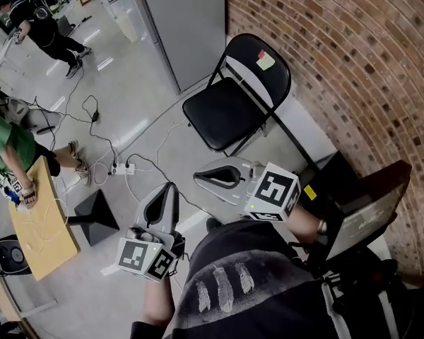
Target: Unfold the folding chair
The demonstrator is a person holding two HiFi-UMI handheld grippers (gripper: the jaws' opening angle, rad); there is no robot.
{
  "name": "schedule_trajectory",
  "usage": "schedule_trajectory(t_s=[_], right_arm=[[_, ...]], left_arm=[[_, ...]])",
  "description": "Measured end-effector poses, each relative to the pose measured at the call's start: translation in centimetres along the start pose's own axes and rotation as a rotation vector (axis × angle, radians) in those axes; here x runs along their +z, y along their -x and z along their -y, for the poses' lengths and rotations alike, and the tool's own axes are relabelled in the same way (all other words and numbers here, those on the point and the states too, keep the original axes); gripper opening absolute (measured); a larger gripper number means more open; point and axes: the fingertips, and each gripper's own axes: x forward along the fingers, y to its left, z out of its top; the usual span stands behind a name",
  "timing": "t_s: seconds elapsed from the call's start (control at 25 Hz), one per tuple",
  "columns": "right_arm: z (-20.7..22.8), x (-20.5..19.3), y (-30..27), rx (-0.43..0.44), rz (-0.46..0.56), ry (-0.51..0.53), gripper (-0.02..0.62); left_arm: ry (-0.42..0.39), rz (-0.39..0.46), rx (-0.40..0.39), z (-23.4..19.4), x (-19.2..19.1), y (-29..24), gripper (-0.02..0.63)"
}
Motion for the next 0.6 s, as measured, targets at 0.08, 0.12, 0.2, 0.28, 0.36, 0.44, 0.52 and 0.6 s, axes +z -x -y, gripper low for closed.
schedule_trajectory(t_s=[0.08, 0.12, 0.2, 0.28, 0.36, 0.44, 0.52, 0.6], right_arm=[[0.0, 0.1, -0.1, -0.002, -0.002, 0.004, 0.002], [0.0, 0.2, -0.2, -0.002, -0.003, 0.006, 0.002], [-0.1, 0.2, -0.4, -0.001, -0.008, 0.01, 0.002], [0.0, 0.2, -0.5, 0.002, -0.013, 0.014, 0.002], [0.1, 0.2, -0.8, 0.007, -0.018, 0.018, 0.002], [-0.3, 0.2, -1.2, 0.01, -0.02, 0.017, 0.002], [-0.7, 0.2, -1.8, 0.008, -0.023, 0.016, 0.002], [-1.1, 0.1, -2.2, 0.004, -0.027, 0.015, 0.002]], left_arm=[[0.004, 0.005, 0.0, -0.2, 0.1, 0.1, 0.0], [0.006, 0.006, 0.0, -0.2, 0.1, 0.1, 0.0], [0.007, 0.007, 0.002, -0.3, 0.1, 0.2, 0.0], [0.01, 0.011, 0.007, -0.5, 0.2, 0.2, 0.0], [0.014, 0.017, 0.013, -0.8, 0.2, 0.3, 0.0], [0.017, 0.022, 0.016, -1.2, 0.3, 0.7, 0.0], [0.022, 0.025, 0.015, -1.7, 0.3, 1.3, 0.0], [0.026, 0.027, 0.012, -2.1, 0.2, 1.8, 0.0]])
